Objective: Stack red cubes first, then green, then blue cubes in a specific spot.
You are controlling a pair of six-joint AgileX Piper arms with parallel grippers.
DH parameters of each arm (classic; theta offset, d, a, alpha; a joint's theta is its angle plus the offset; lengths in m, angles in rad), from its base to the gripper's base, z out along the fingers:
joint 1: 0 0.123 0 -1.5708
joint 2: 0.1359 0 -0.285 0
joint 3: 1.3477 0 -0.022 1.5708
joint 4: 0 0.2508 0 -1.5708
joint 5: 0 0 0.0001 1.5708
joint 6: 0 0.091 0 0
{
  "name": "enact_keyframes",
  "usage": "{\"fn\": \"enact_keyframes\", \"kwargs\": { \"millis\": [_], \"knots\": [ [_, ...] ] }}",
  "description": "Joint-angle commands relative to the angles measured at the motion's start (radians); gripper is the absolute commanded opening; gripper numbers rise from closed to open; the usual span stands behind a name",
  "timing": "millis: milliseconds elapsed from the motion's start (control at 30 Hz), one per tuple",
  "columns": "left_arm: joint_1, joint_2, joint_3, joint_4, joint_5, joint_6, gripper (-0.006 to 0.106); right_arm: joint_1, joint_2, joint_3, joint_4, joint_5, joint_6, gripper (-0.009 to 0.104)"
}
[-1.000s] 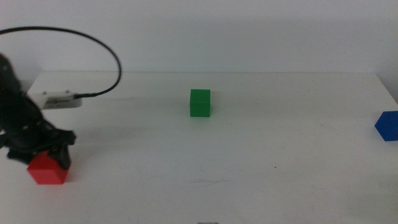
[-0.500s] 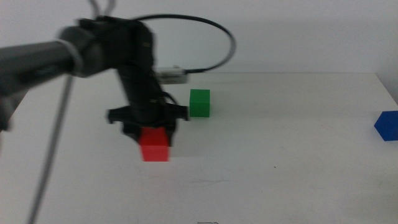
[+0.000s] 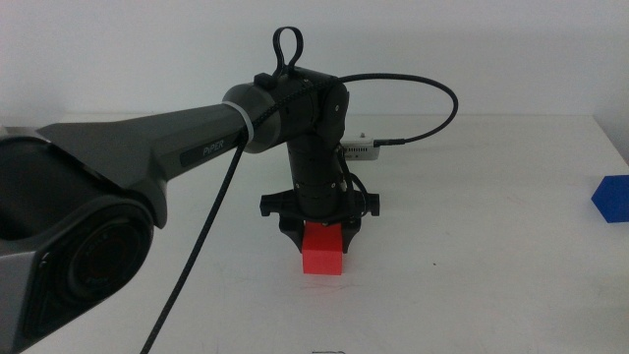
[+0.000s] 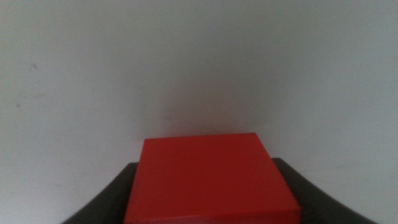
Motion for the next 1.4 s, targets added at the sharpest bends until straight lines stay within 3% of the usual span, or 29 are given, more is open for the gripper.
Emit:
{"fn": "enact_keyframes", "kwargs": {
  "millis": [0,967,1000,1033,1267,1367],
  "knots": [
    [-0.005,-0.059,-0.033,-0.035,-0.001,-0.013,0.036,0.001,-0.015,-0.023,-0.012,-0.078,-0.013,0.094],
    [-0.024,-0.014,-0.033,-0.085,-0.066,-0.067,0.039,0.001,-0.015,-0.023,-0.012,-0.078,-0.013,0.094],
    [-0.024,-0.014,-0.033,-0.085,-0.066,-0.067,0.056,0.001,-0.015,-0.023,-0.012,-0.078,-0.013,0.094],
    [-0.024,-0.014,-0.033,-0.08,-0.066,-0.063,0.065,0.001,-0.015,-0.023,-0.012,-0.078,-0.013,0.094],
    [-0.021,-0.028,-0.033,-0.094,-0.047,-0.059,0.093,0.001,-0.015,-0.023,-0.012,-0.078,-0.013,0.094],
    [-0.02,-0.068,-0.033,-0.087,-0.04,-0.06,0.094,0.001,-0.015,-0.023,-0.012,-0.078,-0.013,0.094]
  ]
}}
